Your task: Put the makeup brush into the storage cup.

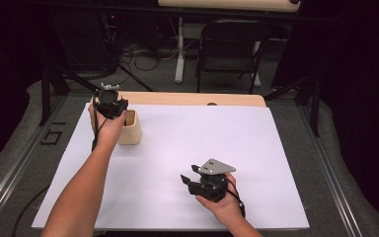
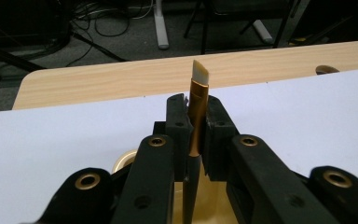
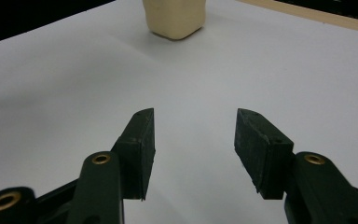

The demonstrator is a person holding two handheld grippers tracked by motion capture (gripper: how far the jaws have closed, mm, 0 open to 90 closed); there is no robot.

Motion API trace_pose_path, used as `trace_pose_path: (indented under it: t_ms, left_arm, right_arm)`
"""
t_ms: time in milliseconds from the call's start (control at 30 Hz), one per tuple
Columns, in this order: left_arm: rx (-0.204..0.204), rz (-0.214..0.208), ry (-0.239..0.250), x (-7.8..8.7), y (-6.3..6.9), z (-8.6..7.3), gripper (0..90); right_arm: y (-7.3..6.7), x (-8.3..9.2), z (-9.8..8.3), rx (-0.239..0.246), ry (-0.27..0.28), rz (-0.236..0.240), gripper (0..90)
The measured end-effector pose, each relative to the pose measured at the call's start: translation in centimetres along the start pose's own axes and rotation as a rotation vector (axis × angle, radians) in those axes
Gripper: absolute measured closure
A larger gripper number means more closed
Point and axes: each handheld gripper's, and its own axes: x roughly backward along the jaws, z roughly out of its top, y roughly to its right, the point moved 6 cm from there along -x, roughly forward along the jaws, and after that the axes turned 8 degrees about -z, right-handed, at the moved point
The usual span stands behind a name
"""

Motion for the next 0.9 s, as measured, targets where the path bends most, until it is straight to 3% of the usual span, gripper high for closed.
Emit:
trace_pose_path:
  t_ms: [900]
  left_arm:
    - [-0.019,0.001,-0.005,-0.26,0.27,-0.71,83.2]
  right_arm:
    - [-0.04,-0.07,-0.06,0.002,-0.002,0.000,48.2]
